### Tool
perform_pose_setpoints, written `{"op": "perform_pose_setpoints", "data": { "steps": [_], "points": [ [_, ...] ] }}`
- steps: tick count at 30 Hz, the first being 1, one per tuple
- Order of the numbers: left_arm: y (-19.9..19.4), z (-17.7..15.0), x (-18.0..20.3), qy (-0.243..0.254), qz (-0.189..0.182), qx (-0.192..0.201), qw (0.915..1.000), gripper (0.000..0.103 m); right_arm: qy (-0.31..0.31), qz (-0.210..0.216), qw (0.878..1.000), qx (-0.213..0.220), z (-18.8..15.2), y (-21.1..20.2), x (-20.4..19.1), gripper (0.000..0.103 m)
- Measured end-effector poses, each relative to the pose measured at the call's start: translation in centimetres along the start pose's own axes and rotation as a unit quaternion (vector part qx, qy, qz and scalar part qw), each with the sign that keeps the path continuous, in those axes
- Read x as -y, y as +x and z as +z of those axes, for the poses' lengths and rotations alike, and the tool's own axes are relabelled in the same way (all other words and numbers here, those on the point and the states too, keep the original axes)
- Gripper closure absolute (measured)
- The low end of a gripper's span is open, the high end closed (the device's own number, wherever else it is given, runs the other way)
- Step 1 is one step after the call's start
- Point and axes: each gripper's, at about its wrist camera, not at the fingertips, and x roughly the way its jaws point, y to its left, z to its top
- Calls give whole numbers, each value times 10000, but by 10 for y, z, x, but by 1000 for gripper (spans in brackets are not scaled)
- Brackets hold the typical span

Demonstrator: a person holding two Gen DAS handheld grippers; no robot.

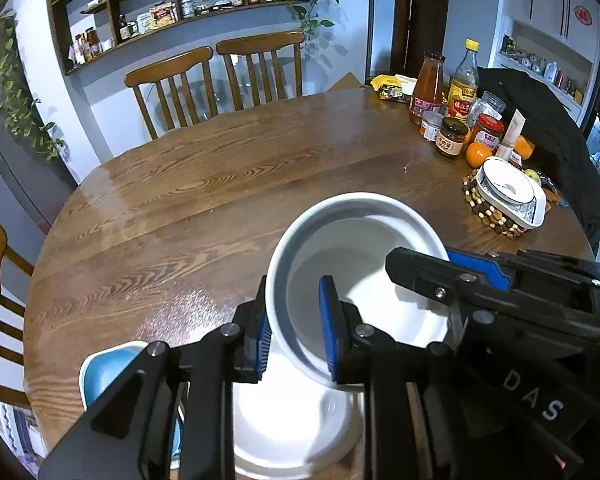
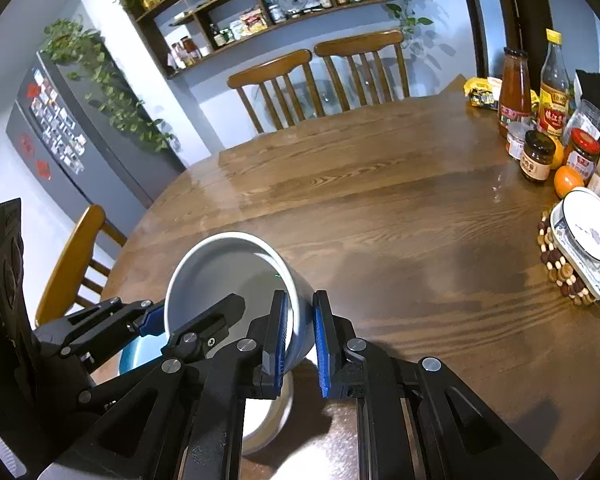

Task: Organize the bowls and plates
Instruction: 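Lift the ramekin with both grippers and carry it over the nested bowls, then lower the ramekin with both grippers into the medium white bowl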

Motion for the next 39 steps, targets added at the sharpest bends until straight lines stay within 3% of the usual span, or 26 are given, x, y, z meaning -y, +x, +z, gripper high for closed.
{"op": "perform_pose_setpoints", "data": {
  "steps": [16,39],
  "points": [
    [-12,-37,-26,-407,133,-151,9990,83,-341,153,9988,-321,-23,11,-39,88],
    [1,-60,-34,-575,40,-551,9968,83,-367,191,9965,-723,-41,29,-41,88]
  ]
}}
